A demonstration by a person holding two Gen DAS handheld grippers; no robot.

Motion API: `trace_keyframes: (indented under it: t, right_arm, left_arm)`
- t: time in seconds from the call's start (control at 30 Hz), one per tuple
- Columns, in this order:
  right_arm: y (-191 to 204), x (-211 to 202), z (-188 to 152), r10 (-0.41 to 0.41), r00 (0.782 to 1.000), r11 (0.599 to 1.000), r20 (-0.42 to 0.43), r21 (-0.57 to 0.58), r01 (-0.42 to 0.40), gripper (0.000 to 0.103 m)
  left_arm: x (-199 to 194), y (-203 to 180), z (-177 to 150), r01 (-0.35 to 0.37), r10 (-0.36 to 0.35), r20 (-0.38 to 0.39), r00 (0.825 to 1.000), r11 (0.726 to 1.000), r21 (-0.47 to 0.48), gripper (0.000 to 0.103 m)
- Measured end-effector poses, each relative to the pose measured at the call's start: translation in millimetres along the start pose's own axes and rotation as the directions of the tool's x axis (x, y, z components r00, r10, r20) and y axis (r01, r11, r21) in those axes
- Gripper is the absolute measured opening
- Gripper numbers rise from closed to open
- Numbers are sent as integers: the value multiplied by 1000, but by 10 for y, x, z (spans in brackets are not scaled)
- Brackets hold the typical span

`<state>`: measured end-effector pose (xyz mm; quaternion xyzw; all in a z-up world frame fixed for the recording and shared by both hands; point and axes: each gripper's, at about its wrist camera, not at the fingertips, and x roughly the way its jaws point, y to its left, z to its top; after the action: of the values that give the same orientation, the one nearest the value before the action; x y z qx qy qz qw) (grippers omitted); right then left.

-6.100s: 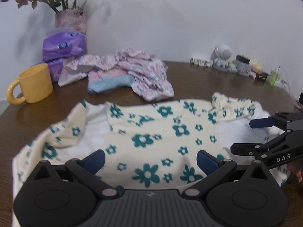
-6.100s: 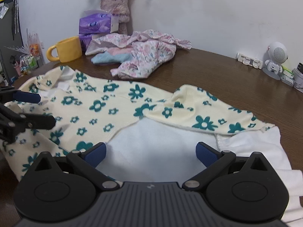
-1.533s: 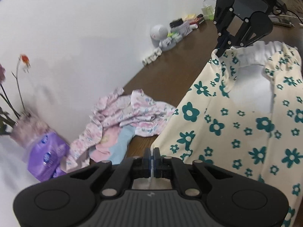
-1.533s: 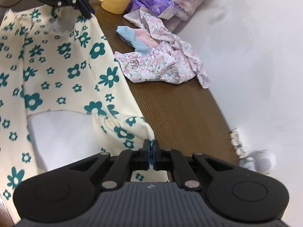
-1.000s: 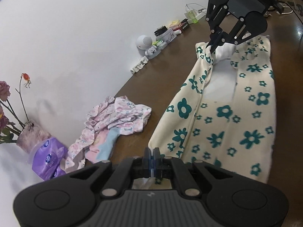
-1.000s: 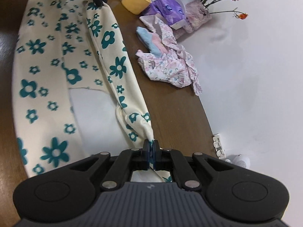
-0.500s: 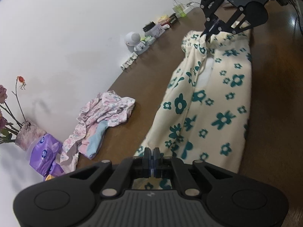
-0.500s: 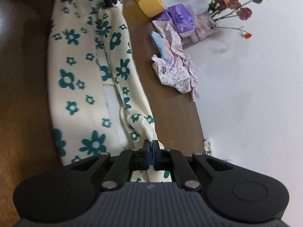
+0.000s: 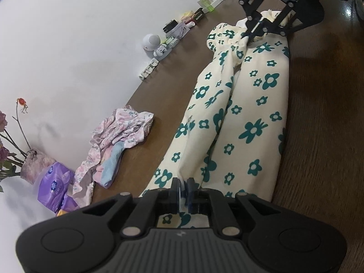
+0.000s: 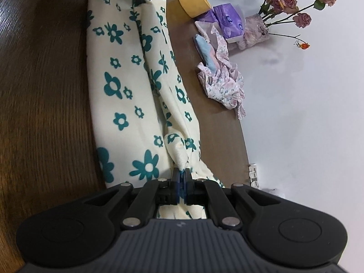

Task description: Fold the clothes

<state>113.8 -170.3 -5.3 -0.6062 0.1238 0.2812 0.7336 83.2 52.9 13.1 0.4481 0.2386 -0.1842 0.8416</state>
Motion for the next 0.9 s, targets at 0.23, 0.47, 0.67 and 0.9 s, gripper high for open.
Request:
trace_keyframes:
  t: [0.23, 0.47, 0.67, 0.9]
  right_arm:
    - [11, 2, -17, -13, 1000, 1000, -4, 25, 13, 2]
    - [-2, 12, -23, -18, 1000, 999, -4, 44, 19, 2]
    - [-7, 8, -47, -34, 999, 997, -12, 67, 34, 2]
    - [56, 9, -62, -36, 999, 998, -12, 56, 36, 2]
  left_arm:
    - [62, 49, 63, -4, 5, -17, 1000, 999, 35, 33]
    - [218, 141, 153, 95, -88, -88, 992, 991, 89, 2]
    - [110, -10, 187, -145, 138, 45, 989, 931, 335, 1]
    - [45, -266, 21, -47, 53, -9, 999, 937, 345, 7]
